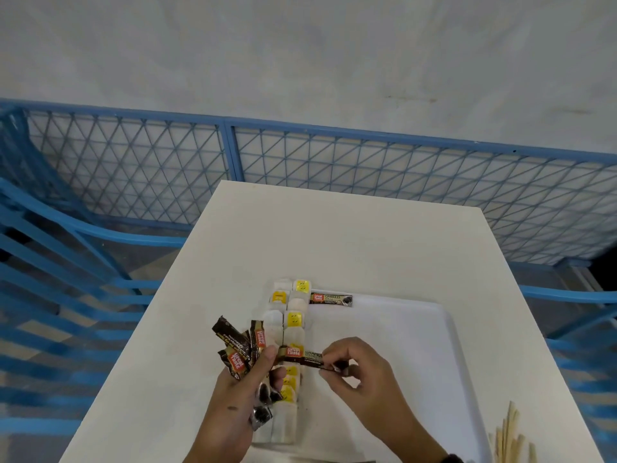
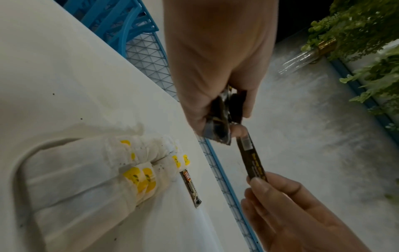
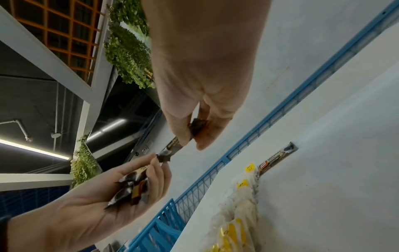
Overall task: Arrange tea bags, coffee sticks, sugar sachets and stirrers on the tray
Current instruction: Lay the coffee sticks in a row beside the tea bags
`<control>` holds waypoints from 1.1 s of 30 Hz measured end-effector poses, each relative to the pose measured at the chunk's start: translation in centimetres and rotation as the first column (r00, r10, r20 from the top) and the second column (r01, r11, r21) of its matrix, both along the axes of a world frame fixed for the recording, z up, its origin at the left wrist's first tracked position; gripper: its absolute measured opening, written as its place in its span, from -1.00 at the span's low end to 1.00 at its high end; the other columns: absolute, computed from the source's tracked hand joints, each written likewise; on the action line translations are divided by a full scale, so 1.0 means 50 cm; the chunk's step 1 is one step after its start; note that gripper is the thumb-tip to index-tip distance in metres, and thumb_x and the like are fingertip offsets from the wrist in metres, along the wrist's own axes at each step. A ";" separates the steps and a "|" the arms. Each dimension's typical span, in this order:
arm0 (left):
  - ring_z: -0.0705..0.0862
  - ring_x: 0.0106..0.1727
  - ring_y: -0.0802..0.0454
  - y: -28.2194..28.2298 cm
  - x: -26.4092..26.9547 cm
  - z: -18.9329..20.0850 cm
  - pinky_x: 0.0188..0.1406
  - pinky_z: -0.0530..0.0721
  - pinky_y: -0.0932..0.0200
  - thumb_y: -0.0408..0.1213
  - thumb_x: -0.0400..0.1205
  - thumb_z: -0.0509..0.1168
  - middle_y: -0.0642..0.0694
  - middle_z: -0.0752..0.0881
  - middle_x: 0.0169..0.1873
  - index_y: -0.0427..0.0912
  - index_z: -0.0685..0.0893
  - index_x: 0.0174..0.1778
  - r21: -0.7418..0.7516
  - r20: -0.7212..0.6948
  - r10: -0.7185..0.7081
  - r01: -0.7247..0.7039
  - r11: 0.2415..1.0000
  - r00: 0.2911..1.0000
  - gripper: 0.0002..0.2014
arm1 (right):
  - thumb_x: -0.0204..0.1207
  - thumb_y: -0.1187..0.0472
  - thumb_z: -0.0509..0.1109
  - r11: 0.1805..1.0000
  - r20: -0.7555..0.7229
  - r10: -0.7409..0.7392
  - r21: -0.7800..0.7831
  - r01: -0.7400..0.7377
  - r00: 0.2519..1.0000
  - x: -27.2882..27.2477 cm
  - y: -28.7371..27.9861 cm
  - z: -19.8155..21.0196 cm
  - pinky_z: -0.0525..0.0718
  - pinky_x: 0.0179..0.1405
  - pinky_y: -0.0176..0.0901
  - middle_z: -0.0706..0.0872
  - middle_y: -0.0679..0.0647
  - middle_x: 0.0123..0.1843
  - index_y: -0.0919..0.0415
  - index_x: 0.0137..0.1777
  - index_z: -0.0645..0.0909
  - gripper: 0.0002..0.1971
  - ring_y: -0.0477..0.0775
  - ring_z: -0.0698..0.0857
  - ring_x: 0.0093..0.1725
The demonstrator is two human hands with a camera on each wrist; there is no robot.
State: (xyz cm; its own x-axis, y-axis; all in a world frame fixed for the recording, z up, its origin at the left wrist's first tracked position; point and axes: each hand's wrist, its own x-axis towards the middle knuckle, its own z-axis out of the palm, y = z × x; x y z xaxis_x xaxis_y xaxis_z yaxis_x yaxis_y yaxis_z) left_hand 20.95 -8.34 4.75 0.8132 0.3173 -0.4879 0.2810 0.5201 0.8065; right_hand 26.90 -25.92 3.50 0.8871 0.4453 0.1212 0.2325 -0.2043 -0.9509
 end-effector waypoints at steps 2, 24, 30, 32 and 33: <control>0.65 -0.45 0.00 -0.002 -0.001 0.001 -0.44 0.68 0.21 -0.04 0.28 0.57 -0.20 0.69 -0.45 -0.37 0.71 -0.08 0.006 0.025 -0.046 0.046 0.999 0.999 -0.51 | 0.36 0.13 0.44 1.000 0.063 0.015 -0.010 -0.014 0.998 0.001 -0.005 -0.003 0.63 -0.20 -0.27 0.68 -0.16 -0.08 -0.13 -0.17 0.62 -0.88 -0.09 0.63 -0.22; 0.52 -0.50 0.01 -0.002 0.012 -0.042 -0.54 0.55 0.25 -0.56 0.51 0.36 -0.16 0.59 -0.57 -0.42 0.58 -0.23 0.219 0.046 -0.018 0.007 0.976 0.999 -0.92 | 0.47 0.49 0.39 0.981 -0.685 -0.066 0.090 0.174 0.725 0.044 -0.012 -0.016 0.70 -0.30 -0.27 0.78 0.19 -0.30 0.38 -0.08 0.68 -0.91 0.03 0.75 -0.32; 0.52 -0.59 0.06 0.003 0.014 -0.048 -0.59 0.58 0.25 -0.45 0.58 0.32 -0.20 0.59 -0.56 -0.39 0.61 -0.20 0.141 -0.028 0.028 -0.024 0.990 0.999 -0.92 | 0.45 0.55 0.38 0.861 -0.775 -0.240 0.108 0.497 0.584 0.119 -0.020 -0.077 0.73 -0.37 -0.33 0.68 0.22 -0.33 0.45 -0.18 0.63 -0.95 0.05 0.64 -0.39; 0.53 -0.61 0.09 0.005 0.013 -0.050 -0.63 0.56 0.30 -0.41 0.60 0.31 -0.18 0.60 -0.58 -0.38 0.61 -0.20 0.147 -0.039 0.020 -0.014 0.989 0.999 -0.89 | 0.46 0.55 0.37 0.796 -0.787 -0.301 0.103 0.596 0.538 0.154 -0.022 -0.101 0.74 -0.37 -0.37 0.66 0.23 -0.31 0.45 -0.20 0.61 -0.94 0.06 0.63 -0.36; 0.54 -0.59 0.09 0.005 0.012 -0.052 -0.62 0.56 0.30 -0.39 0.60 0.31 -0.17 0.60 -0.58 -0.38 0.61 -0.19 0.154 -0.047 0.014 -0.006 0.988 0.999 -0.88 | 0.46 0.55 0.37 0.782 -0.782 -0.328 0.090 0.617 0.530 0.170 -0.020 -0.110 0.74 -0.38 -0.39 0.67 0.23 -0.30 0.45 -0.21 0.61 -0.94 0.07 0.62 -0.34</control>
State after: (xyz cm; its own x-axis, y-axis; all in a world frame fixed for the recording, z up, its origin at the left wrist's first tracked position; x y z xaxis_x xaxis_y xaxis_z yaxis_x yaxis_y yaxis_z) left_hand 21.57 -8.07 2.15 0.7867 0.3995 -0.4706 0.3162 0.3940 0.8630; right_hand 35.41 -26.93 -1.99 0.8153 -0.0066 -0.5790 -0.5564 0.2681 -0.7865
